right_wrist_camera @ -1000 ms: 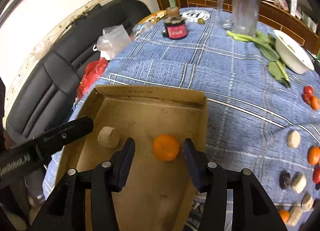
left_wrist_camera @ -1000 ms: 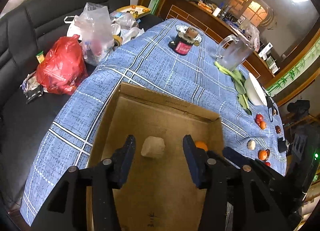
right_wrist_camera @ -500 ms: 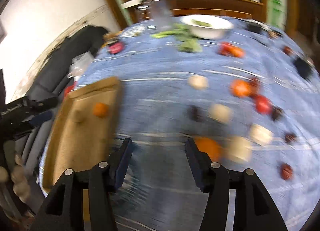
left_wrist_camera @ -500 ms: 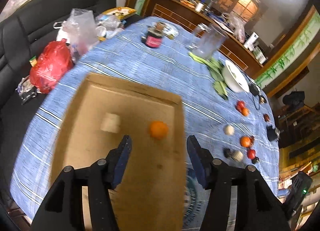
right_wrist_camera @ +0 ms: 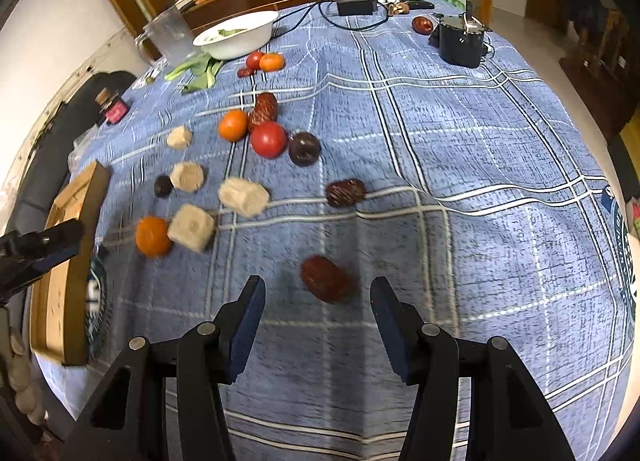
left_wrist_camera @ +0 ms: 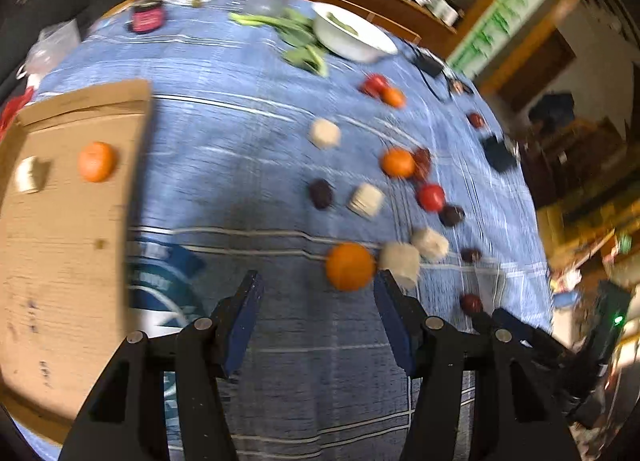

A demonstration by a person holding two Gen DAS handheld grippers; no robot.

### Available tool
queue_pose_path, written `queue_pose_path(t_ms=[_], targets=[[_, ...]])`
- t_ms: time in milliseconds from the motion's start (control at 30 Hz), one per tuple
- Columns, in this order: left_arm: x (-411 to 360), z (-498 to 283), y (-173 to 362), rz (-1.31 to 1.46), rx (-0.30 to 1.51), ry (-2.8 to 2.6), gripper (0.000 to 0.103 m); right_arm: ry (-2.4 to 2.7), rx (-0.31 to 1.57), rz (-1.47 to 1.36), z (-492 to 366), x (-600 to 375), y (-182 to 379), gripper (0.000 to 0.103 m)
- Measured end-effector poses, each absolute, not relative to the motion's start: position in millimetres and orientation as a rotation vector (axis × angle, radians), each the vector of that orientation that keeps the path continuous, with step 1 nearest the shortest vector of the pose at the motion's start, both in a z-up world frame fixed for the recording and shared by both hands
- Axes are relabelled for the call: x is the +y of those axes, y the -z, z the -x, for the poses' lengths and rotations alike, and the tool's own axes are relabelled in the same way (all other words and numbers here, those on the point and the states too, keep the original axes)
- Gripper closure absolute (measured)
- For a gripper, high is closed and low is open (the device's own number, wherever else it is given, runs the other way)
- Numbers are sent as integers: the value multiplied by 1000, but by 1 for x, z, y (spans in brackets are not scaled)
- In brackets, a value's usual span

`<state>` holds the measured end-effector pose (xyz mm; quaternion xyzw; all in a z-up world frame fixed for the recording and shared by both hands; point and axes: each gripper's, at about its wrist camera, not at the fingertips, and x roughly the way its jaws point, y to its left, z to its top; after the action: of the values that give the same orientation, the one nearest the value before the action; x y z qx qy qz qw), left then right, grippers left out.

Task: Organize fruits
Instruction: 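Grasp a red date with the right gripper while the left gripper grasps an orange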

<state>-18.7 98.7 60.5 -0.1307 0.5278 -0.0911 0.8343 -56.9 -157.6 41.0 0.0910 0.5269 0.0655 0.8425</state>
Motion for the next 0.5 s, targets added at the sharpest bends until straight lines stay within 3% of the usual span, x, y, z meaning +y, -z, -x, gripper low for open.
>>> queue_pose_path(t_ms=[500], targets=[[66,-8,-22,129,1120,258,47,-270,1123,-28,45,-141,-25,44]])
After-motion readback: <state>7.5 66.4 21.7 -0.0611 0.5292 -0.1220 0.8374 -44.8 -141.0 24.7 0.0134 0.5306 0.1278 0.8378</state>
